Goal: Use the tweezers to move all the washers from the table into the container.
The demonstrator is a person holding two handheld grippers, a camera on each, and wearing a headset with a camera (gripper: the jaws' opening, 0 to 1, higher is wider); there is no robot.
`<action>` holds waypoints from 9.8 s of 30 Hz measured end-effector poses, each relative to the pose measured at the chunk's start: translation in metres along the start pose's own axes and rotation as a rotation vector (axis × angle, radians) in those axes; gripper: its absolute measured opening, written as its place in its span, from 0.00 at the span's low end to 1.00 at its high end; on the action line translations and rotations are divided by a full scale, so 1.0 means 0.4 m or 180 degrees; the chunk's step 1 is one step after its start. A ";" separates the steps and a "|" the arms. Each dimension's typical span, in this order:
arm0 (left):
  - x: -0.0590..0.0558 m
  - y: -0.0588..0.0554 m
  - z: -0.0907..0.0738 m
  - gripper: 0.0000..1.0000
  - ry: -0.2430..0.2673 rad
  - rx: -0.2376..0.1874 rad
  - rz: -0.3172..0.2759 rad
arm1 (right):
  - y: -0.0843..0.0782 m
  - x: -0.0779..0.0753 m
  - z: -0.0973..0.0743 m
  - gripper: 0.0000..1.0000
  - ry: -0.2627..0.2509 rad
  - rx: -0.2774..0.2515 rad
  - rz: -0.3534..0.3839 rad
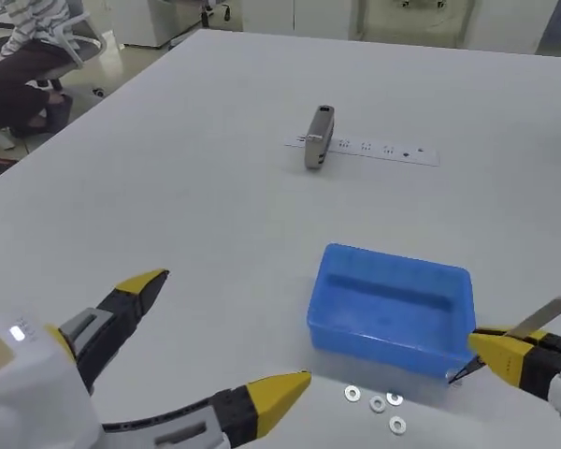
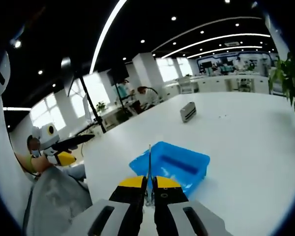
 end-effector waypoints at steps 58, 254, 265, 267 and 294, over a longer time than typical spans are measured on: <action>0.009 -0.019 0.003 0.94 0.0031 0.0108 0.0095 | -0.015 -0.165 0.158 0.03 -0.0512 0.0379 -0.0323; -0.003 -0.012 -0.016 0.86 -0.0127 0.0021 0.0133 | 0.062 -0.031 0.150 0.03 -0.0082 -0.0049 0.0009; -0.006 -0.018 -0.012 0.86 -0.0147 0.0073 0.0162 | 0.021 0.048 0.127 0.03 0.0165 0.0065 -0.0133; -0.007 -0.020 -0.011 0.85 -0.0155 0.0092 0.0175 | 0.006 0.051 0.130 0.03 0.0164 0.0122 -0.0147; -0.004 -0.035 -0.005 0.84 -0.0140 0.0239 0.0286 | -0.100 0.036 0.177 0.04 0.0062 0.0636 -0.0482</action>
Point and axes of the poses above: the centre of the closed fingertips' face, and the gripper's own axes: z roughly forward along the fingers, x roughly to its left, y roughly out of its top, the point moved 5 cm from there along -z, roughly backward along the fingers, and after that the axes turned 6 degrees about x, right-handed, at the moved point
